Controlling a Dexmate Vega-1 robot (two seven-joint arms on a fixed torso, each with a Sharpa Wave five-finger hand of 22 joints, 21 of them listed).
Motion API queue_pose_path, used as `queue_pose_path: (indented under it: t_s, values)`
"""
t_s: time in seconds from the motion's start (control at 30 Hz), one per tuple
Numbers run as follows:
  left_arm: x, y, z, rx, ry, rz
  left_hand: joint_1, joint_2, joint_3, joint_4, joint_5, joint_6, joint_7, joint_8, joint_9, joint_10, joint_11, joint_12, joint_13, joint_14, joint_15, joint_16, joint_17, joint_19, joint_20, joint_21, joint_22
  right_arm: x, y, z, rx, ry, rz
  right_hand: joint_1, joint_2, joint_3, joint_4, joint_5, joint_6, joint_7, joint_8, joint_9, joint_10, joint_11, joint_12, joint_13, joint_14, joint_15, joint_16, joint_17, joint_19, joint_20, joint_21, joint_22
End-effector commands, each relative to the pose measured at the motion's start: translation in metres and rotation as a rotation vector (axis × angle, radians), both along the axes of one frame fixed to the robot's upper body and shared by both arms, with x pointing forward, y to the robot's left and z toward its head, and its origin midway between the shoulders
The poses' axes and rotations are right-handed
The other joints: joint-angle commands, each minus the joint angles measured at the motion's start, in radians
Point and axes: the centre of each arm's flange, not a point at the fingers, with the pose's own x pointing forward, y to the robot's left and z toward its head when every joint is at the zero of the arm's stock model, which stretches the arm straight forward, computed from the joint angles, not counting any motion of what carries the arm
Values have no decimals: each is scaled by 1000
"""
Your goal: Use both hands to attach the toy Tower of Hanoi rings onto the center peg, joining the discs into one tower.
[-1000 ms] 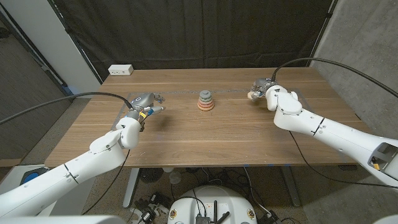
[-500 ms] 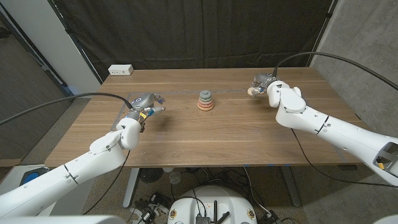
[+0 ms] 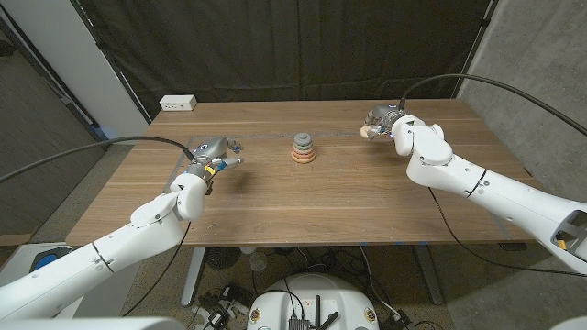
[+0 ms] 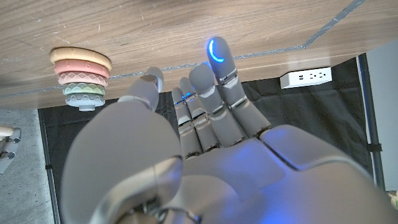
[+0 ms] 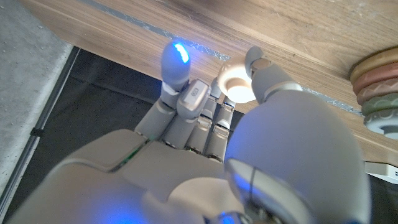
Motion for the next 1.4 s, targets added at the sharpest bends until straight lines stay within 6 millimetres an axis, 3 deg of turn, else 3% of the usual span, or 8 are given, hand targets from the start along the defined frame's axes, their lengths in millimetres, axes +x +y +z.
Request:
queue_pose_path:
  t_s: [0.03,1.4]
  values:
    - [0,-1,5,7,-14,-8,-12,-1,9,-1,4,8,-2,-4,3,6,1,1,2,4,-4,3,2,-3,-100,4,2,-7,19,6,-13,-21,73,-6,22,7,5,4,91,-33,62,3,111,-98,-1,17,11,-15,5,2,7,-10,-2,1]
    - [-4,2,-2,-5,-18,12,-16,-5,20,-2,3,14,-3,-4,5,12,0,1,5,4,-4,3,-2,-5,-100,9,2,-10,91,26,-109,-45,278,-5,26,9,3,5,102,-30,66,-1,137,-98,-5,26,19,-15,8,2,15,-10,-2,3]
